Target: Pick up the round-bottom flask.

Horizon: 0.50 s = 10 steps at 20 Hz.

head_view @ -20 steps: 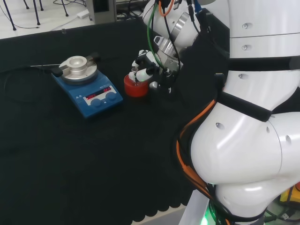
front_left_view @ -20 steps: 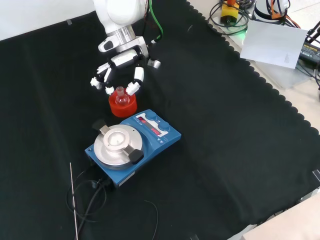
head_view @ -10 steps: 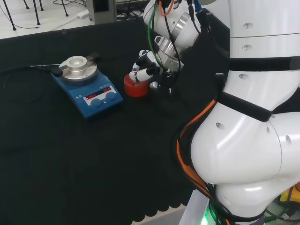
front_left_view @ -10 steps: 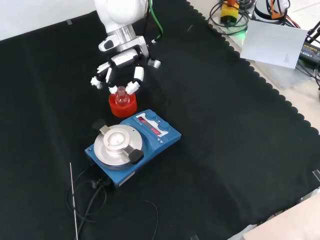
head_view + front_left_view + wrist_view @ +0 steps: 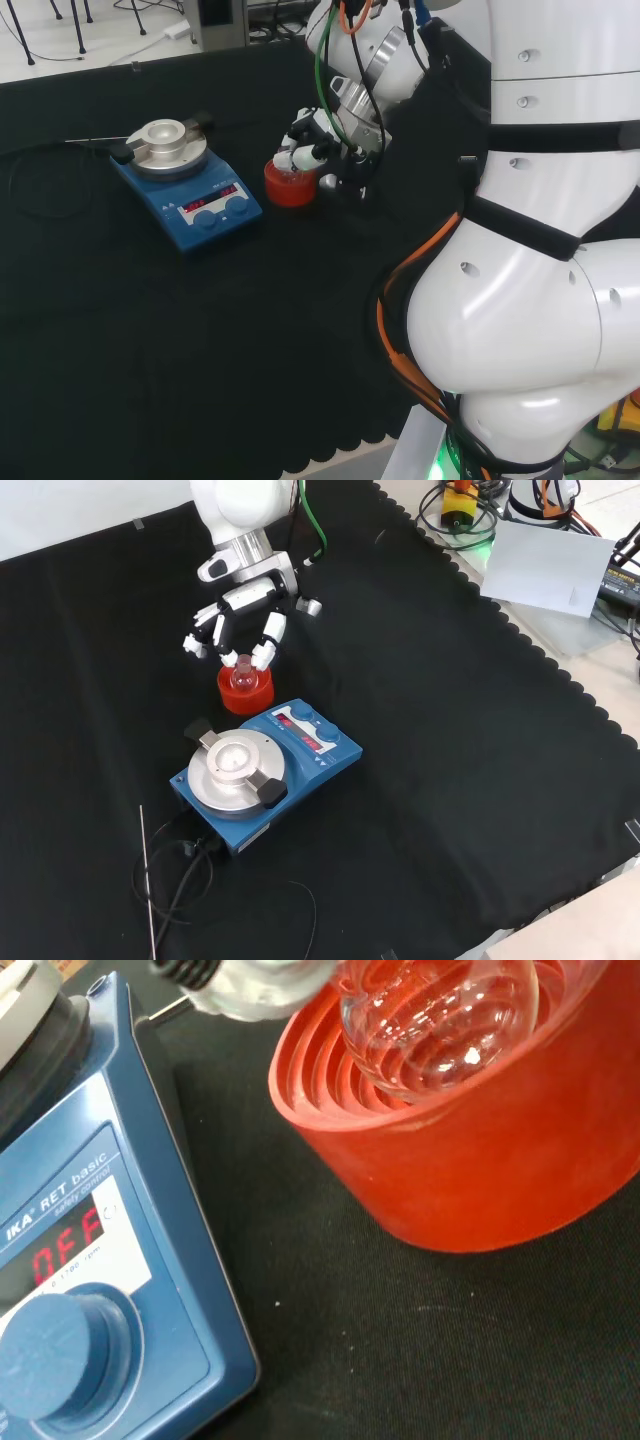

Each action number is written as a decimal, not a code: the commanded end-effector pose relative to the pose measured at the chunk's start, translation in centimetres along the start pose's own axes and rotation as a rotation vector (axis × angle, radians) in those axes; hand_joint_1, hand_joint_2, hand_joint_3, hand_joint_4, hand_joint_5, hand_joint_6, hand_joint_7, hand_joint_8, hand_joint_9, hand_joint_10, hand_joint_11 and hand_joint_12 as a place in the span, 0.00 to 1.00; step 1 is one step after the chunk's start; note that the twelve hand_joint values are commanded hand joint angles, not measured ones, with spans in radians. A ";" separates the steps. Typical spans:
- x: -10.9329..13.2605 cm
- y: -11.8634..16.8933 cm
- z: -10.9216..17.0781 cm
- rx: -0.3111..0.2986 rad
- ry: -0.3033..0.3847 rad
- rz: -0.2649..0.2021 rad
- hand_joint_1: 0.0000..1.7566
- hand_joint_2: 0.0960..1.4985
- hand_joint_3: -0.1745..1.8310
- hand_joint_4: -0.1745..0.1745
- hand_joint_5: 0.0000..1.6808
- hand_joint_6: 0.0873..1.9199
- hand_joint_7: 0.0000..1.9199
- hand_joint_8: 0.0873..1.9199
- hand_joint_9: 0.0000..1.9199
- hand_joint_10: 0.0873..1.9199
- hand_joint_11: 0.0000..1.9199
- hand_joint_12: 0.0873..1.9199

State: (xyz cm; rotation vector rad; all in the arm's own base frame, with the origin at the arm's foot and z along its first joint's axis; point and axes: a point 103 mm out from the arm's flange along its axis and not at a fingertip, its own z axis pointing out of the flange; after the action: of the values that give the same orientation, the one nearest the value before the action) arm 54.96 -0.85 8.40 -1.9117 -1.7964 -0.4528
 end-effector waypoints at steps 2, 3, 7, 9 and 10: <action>0.9 0.0 -0.8 -0.053 -0.027 -0.001 0.60 0.54 0.34 1.00 0.61 0.52 0.11 0.21 0.24 0.26 0.02 0.68; 1.1 0.0 -1.0 -0.056 -0.025 -0.004 0.60 0.52 0.37 1.00 0.61 0.52 0.11 0.21 0.24 0.26 0.03 0.68; 1.9 0.1 -2.1 -0.036 -0.020 -0.003 0.60 0.49 0.41 0.99 0.61 0.55 0.12 0.22 0.25 0.26 0.04 0.68; 2.4 0.1 -2.8 -0.026 -0.024 -0.003 0.60 0.48 0.42 0.98 0.61 0.55 0.12 0.22 0.25 0.26 0.04 0.68; 2.7 0.1 -3.2 -0.024 -0.024 -0.004 0.60 0.48 0.43 0.98 0.61 0.56 0.12 0.22 0.25 0.26 0.04 0.68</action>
State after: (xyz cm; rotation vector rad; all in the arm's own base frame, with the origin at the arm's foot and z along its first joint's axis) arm 55.28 -0.48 10.59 -1.9493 -1.8182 -0.4774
